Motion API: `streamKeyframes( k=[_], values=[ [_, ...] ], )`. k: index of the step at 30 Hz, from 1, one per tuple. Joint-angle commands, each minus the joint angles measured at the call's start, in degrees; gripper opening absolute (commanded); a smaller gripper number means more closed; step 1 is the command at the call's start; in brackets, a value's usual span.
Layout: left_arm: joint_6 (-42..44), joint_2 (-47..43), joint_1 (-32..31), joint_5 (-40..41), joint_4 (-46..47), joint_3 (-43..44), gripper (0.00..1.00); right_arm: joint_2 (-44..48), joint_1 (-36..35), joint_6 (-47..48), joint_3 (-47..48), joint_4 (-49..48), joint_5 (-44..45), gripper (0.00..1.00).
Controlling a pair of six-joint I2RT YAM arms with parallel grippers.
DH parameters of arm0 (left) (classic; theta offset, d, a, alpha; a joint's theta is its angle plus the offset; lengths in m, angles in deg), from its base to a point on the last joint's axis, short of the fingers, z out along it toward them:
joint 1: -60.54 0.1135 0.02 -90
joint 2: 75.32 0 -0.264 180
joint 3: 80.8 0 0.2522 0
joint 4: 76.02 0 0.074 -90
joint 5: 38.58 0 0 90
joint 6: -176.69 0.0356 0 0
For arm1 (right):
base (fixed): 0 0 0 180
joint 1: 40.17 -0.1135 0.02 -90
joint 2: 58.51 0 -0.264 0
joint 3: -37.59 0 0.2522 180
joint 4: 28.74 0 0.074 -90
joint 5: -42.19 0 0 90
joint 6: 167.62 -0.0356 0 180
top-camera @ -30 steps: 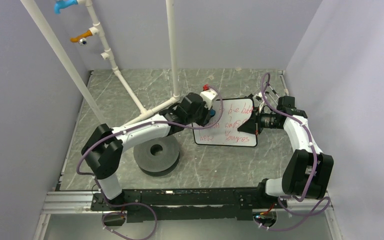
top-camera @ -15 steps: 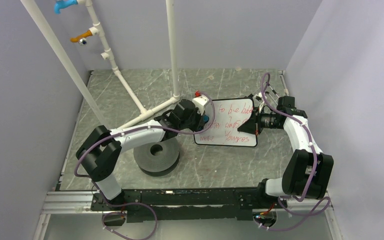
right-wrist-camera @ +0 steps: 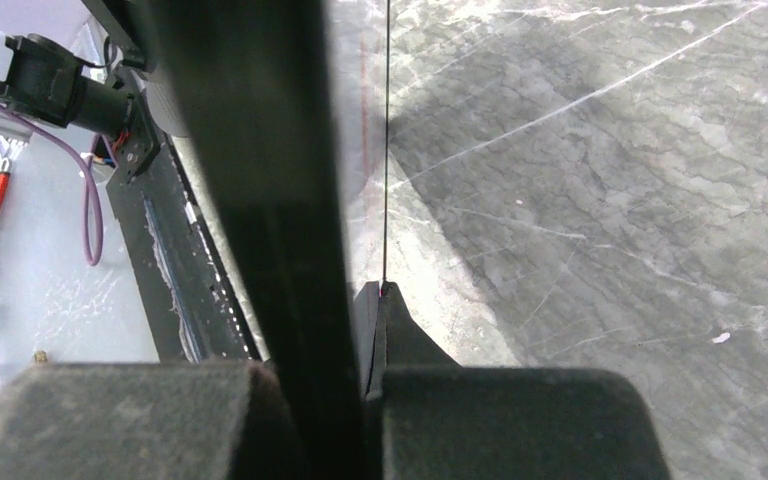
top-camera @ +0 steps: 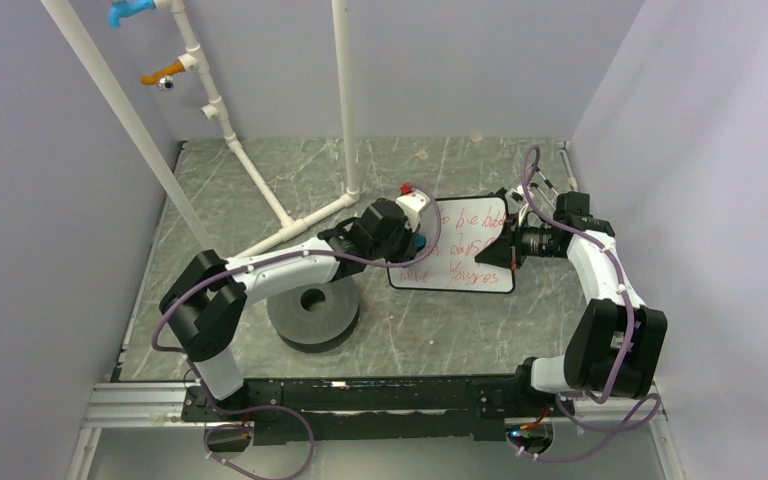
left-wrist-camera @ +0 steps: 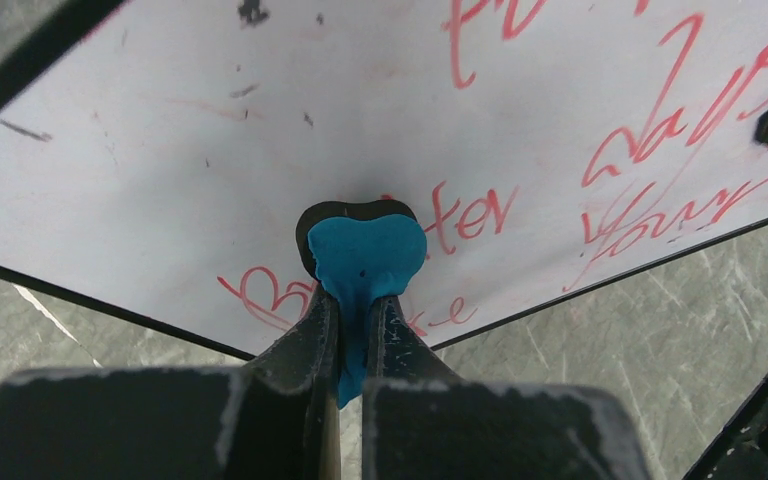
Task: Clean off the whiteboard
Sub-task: Erase the center of the board with the whiteboard.
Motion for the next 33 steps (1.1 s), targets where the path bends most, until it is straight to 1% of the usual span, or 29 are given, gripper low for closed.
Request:
streamKeyframes(
  k=[1, 5, 10, 12, 15, 17, 20, 25, 27, 33],
  values=[
    [-0.7, 0.9, -0.4, 1.8, 3.0, 8.3, 0.00, 0.3, -1.6, 3.5, 1.0, 1.9, -2.5, 0.00],
    [0.6, 1.9, 0.0, 1.6, 1.8, 12.3, 0.00, 0.4, -1.6, 3.6, 1.1, 2.0, -2.6, 0.00],
    [1.6, 2.6, 1.1, 0.0, -0.1, 15.2, 0.00, 0.5, -1.6, 3.8, 1.1, 2.2, -2.7, 0.00],
    [2.7, 2.7, 1.3, -1.1, -0.4, 15.9, 0.00, 0.4, -1.6, 3.8, 1.2, 2.2, -2.6, 0.00],
    [3.9, 3.9, 1.1, -5.8, -2.7, 18.2, 0.00, 0.4, -1.5, 3.7, 1.2, 2.1, -2.6, 0.00],
    [4.6, 4.5, 0.3, -6.4, -3.9, 18.8, 0.00, 0.3, -1.5, 3.8, 1.3, 2.2, -2.5, 0.00],
    [5.0, 4.8, -1.2, -5.1, -4.7, 18.0, 0.00, 0.3, -1.5, 3.7, 1.1, 2.1, -2.5, 0.00],
    [5.8, 4.9, -2.0, -2.0, -6.4, 15.5, 0.00, 0.3, -1.5, 3.8, 1.2, 2.3, -2.6, 0.00],
    [6.1, 4.4, -2.3, -1.9, -6.6, 13.6, 0.00, 0.3, -1.5, 3.9, 1.2, 2.4, -2.6, 0.00],
    [6.0, 2.7, -2.2, 5.4, -6.2, 8.3, 0.00, 0.2, -1.6, 4.0, 1.3, 2.4, -2.7, 0.00]
  ],
)
